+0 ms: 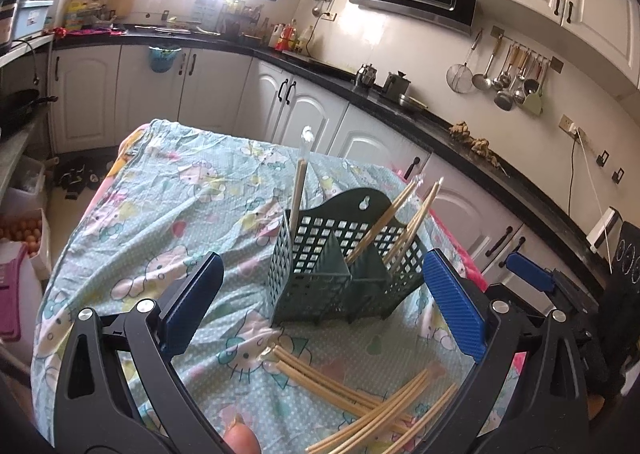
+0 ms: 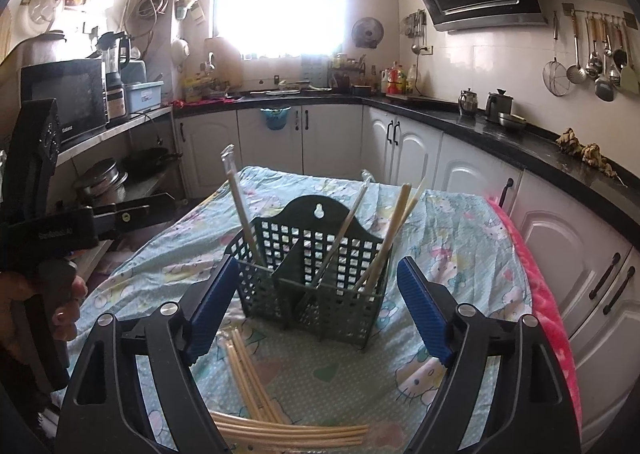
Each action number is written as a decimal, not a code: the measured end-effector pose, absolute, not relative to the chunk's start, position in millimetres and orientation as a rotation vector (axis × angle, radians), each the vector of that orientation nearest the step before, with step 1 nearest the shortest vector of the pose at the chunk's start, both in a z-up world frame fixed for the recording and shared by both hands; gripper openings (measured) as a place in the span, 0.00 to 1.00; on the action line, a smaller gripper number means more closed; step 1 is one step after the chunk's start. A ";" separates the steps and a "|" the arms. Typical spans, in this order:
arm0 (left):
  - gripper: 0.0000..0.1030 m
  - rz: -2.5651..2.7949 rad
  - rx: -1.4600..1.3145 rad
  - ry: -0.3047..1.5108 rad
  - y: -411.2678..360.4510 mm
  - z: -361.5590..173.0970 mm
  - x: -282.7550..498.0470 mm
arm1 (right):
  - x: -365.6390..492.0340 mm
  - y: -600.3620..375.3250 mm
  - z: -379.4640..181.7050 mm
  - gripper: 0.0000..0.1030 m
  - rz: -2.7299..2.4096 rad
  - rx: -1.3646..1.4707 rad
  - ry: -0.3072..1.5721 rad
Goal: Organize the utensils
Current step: 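Withdraw both open grippers from the caddy toward the chopstick pile, then lower the left gripper onto a wooden chopstick while the right gripper closes on another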
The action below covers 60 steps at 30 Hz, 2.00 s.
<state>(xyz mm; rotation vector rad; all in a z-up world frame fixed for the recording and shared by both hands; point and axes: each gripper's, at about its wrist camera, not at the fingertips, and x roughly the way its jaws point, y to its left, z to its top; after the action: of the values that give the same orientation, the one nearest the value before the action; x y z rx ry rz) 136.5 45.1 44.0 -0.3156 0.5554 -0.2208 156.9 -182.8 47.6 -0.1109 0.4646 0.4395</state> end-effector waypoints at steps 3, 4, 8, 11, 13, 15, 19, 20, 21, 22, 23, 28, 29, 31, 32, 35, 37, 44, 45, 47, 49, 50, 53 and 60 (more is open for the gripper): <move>0.89 -0.222 -0.319 0.568 44.7 38.6 134.5 | 154.4 -182.7 45.5 0.77 0.440 -0.117 0.472; 0.89 -0.223 -0.318 0.573 43.8 36.4 133.1 | 153.4 -183.4 44.2 0.77 0.440 -0.116 0.478; 0.89 -0.227 -0.319 0.589 42.4 30.3 129.9 | 150.3 -189.1 39.4 0.77 0.425 -0.114 0.495; 0.89 -0.230 -0.319 0.606 41.2 23.9 128.4 | 148.0 -193.4 35.8 0.77 0.411 -0.111 0.509; 0.89 -0.230 -0.319 0.619 40.7 19.2 127.9 | 146.7 -198.1 32.2 0.77 0.399 -0.108 0.520; 0.89 -0.230 -0.316 0.627 39.9 15.2 126.6 | 145.0 -201.7 28.4 0.77 0.388 -0.104 0.533; 0.89 -0.228 -0.312 0.649 39.5 8.3 124.0 | 143.3 -206.2 21.6 0.77 0.373 -0.107 0.553; 0.89 -0.225 -0.309 0.654 39.8 6.0 122.7 | 142.9 -207.5 19.3 0.77 0.371 -0.107 0.560; 0.89 -0.224 -0.308 0.657 39.7 4.4 121.6 | 142.4 -208.5 17.3 0.77 0.368 -0.106 0.565; 0.89 -0.222 -0.308 0.661 39.8 2.5 120.4 | 142.6 -209.5 15.5 0.77 0.365 -0.105 0.571; 0.89 -0.221 -0.306 0.669 40.3 -1.2 118.7 | 142.6 -210.4 13.6 0.77 0.364 -0.105 0.578; 0.89 -0.218 -0.308 0.708 41.1 -14.7 112.6 | 140.5 -215.5 1.1 0.77 0.354 -0.107 0.614; 0.89 -0.219 -0.310 0.715 41.6 -17.7 111.0 | 140.0 -215.6 -0.4 0.77 0.354 -0.107 0.619; 0.89 -0.225 -0.321 0.738 43.1 -25.1 108.4 | 138.8 -217.4 -6.5 0.77 0.352 -0.109 0.637; 0.89 -0.231 -0.326 0.747 42.9 -27.8 107.2 | 138.0 -218.3 -10.1 0.77 0.350 -0.111 0.647; 0.89 -0.248 -0.322 0.781 40.2 -38.6 102.2 | 136.7 -220.5 -19.9 0.77 0.350 -0.106 0.679; 0.89 -0.258 -0.323 0.804 38.0 -45.2 99.7 | 136.4 -222.6 -25.7 0.77 0.350 -0.107 0.698; 0.73 -0.301 -0.363 0.911 33.3 -73.9 92.4 | 141.4 -229.5 -46.1 0.77 0.344 -0.071 0.778; 0.69 -0.304 -0.369 0.925 33.7 -77.6 91.8 | 143.7 -230.7 -50.0 0.77 0.349 -0.058 0.796; 0.61 -0.312 -0.382 0.950 34.9 -85.1 89.3 | 146.8 -230.9 -54.6 0.76 0.348 -0.048 0.817; 0.59 -0.308 -0.401 0.973 37.5 -91.2 88.9 | 151.5 -232.3 -61.1 0.72 0.354 -0.026 0.848; 0.57 -0.316 -0.422 0.988 39.7 -95.5 89.1 | 153.8 -233.3 -63.2 0.71 0.352 -0.016 0.860; 0.49 -0.324 -0.466 1.026 44.6 -105.7 90.5 | 160.8 -237.6 -72.5 0.69 0.347 0.017 0.897; 0.37 -0.350 -0.536 1.067 51.7 -113.3 93.1 | 178.6 -251.6 -95.3 0.60 0.333 0.149 1.004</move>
<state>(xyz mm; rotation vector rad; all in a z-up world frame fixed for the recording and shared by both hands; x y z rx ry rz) 93.1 51.7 -113.3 -0.5360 1.0667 -0.3499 178.6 -251.6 -95.3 0.1490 1.0042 0.3329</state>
